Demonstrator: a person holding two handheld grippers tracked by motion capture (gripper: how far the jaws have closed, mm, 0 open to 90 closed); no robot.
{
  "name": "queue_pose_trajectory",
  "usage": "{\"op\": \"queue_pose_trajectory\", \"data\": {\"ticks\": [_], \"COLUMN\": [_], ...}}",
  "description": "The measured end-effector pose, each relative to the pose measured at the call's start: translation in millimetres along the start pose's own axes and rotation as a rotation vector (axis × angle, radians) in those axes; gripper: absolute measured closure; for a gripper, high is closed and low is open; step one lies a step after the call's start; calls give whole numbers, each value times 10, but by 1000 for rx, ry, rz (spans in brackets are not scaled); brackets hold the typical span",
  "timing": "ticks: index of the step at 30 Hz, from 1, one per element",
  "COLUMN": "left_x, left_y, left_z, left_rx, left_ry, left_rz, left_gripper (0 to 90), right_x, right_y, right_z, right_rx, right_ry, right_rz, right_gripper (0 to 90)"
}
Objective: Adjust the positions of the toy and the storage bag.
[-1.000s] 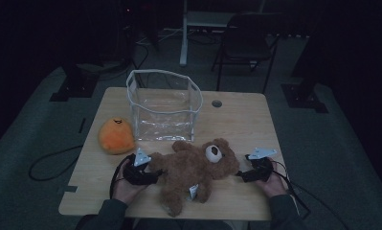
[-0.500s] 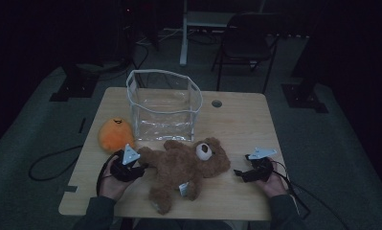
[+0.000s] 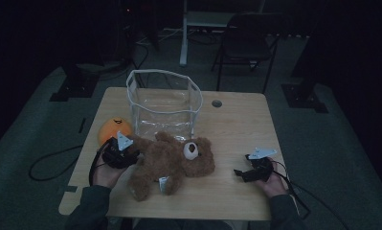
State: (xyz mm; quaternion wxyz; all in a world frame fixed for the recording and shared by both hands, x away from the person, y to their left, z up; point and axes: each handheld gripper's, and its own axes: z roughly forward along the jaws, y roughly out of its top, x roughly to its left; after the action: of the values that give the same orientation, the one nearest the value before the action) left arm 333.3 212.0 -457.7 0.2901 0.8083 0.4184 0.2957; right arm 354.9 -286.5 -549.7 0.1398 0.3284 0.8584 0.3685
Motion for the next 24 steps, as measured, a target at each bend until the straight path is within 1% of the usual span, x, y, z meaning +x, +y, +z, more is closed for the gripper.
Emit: {"op": "queue_pose_trajectory", "data": {"ticks": [2, 3, 4, 5, 6, 8, 11, 14, 15, 17, 18, 20, 24], "left_x": [0, 4, 4, 39, 53, 76, 47, -10, -32, -32, -87, -111, -150], "left_y": [17, 23, 23, 49, 66, 115, 210, 338, 386, 386, 505, 594, 742], "left_z": [-14, -25, -25, -72, -92, -115, -114, -94, -85, -85, -66, -55, -47], "left_rx": [-9, -18, -18, -59, -78, -105, -131, -161, -167, -167, -189, -205, -234], "left_ry": [6, 3, 3, -5, -4, -16, -29, -54, -62, -62, -79, -100, -123], "left_rz": [4, -5, -5, -36, -47, -63, -49, -34, -22, -22, 3, 14, 30], "left_gripper": [356, 343, 332, 332, 313, 310, 327, 332, 332, 332, 332, 332, 341], "right_x": [0, 1, 1, 0, 1, 1, 1, 0, 0, 1, 1, 2, 1], "right_y": [0, 0, 0, 0, 0, 0, 0, 0, 0, 0, 0, 0, 0], "right_z": [0, 0, 0, 0, -1, 0, 0, 0, 0, 0, 0, 0, 0], "right_rx": [0, 0, 0, 0, 1, 0, 0, 0, 0, 0, 0, 0, -1], "right_ry": [0, 0, 0, 0, 0, 0, 0, 0, 0, 0, 0, 1, 1], "right_rz": [0, 1, 1, 1, 2, 0, 1, 0, 0, 2, 2, 2, 1], "right_gripper": [122, 122, 122, 122, 122, 122, 122, 122, 122, 122, 122, 122, 122]}}
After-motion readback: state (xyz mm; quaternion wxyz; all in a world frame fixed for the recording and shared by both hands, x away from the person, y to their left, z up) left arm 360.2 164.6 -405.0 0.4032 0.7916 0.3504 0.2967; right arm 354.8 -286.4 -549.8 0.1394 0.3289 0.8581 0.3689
